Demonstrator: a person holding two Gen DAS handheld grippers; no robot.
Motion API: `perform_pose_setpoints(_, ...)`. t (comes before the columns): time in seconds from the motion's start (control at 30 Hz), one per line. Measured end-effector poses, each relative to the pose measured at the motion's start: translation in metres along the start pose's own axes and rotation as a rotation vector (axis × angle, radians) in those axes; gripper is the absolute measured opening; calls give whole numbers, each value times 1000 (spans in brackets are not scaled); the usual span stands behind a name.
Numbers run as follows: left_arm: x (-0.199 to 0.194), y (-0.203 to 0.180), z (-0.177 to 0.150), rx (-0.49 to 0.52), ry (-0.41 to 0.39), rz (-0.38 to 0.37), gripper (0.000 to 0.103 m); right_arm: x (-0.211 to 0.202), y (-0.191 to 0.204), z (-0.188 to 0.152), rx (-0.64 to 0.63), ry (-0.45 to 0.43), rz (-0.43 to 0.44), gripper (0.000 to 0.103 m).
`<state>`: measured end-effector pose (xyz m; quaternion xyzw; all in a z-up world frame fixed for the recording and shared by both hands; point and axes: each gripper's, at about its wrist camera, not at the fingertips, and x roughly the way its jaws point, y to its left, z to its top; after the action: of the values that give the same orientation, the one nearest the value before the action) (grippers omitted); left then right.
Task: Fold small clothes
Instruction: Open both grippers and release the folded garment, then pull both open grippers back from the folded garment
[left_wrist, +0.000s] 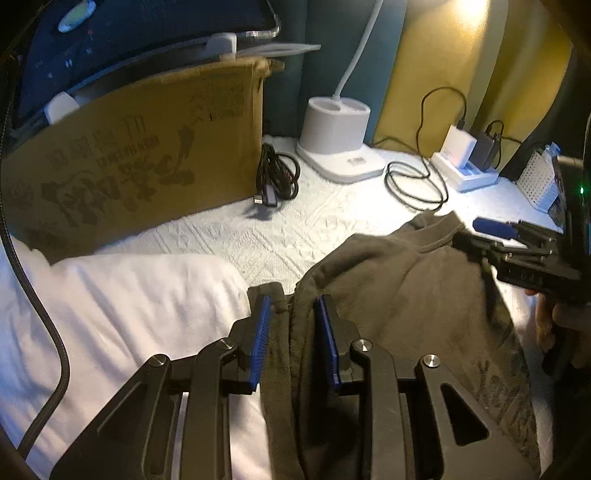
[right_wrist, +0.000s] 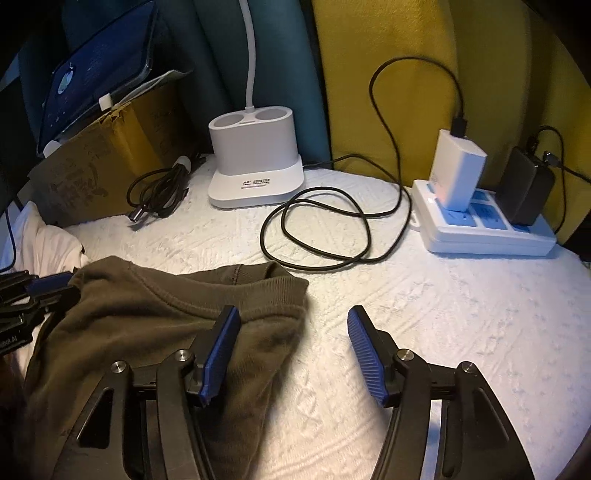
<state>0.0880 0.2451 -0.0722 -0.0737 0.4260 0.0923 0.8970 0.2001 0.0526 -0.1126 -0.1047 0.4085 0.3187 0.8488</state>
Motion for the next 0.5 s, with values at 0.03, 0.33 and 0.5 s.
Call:
perform_pose_setpoints(0.03, -6, -2, 0, 0, -15, -11, 26, -4, 0, -2, -3, 0, 0, 64)
perform_pose_setpoints(0.33, -44, -26, -13, 29, -65, -66, 26, -35, 5, -27, -9, 1, -17, 72)
perform_pose_setpoints(0.5, -53, -40, -35, 40, -49, -92, 26, -52, 16, -47, -22, 7, -16, 72)
